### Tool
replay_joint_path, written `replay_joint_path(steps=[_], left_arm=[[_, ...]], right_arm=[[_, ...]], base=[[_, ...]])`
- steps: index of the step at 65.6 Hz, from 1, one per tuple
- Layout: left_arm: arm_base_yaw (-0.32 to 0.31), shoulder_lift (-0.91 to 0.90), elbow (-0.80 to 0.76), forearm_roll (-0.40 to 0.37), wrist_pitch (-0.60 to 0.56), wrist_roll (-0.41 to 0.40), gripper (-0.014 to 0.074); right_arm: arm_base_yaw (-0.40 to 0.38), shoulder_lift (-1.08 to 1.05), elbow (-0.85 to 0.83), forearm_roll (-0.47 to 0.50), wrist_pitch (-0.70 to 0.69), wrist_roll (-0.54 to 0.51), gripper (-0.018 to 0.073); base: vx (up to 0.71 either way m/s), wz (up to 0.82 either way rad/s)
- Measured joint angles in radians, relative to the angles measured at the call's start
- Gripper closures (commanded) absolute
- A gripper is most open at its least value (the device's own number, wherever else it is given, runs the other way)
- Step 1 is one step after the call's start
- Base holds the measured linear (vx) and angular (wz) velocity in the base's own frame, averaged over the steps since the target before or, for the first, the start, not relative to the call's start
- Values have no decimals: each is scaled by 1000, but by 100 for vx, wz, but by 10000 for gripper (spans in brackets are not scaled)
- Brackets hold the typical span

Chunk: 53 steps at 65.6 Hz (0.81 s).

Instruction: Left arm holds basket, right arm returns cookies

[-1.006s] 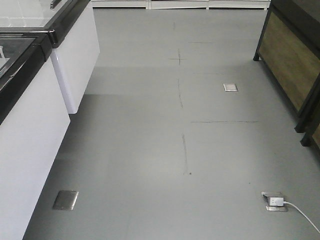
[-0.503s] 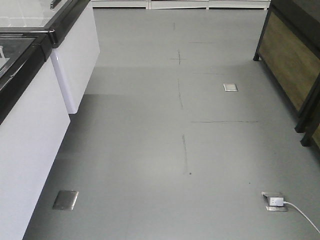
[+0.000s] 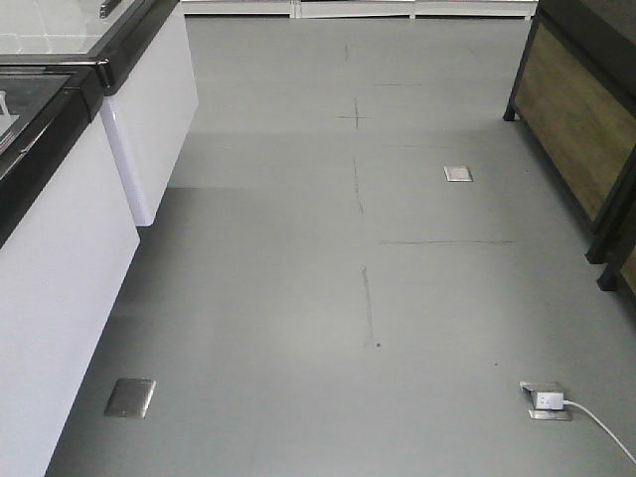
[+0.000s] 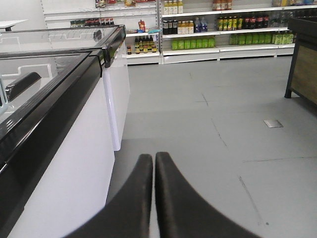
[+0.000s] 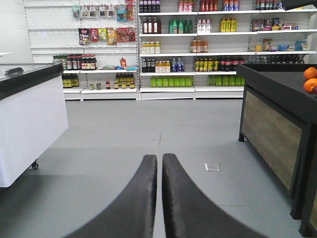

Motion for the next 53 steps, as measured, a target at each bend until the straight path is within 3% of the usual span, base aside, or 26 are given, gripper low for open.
replay_joint_path(steps=[29,40,53], left_arm=[[0,0,-14,0,-84,-4,602],[0,0,-96,0,-146,-4,602],[0,0,-250,0,-105,-4,602]], right_arm=[[0,0,0,0,0,0,566],[0,0,0,0,0,0,566],[0,0,0,0,0,0,566]], base=[[0,0],[0,0],[0,0]])
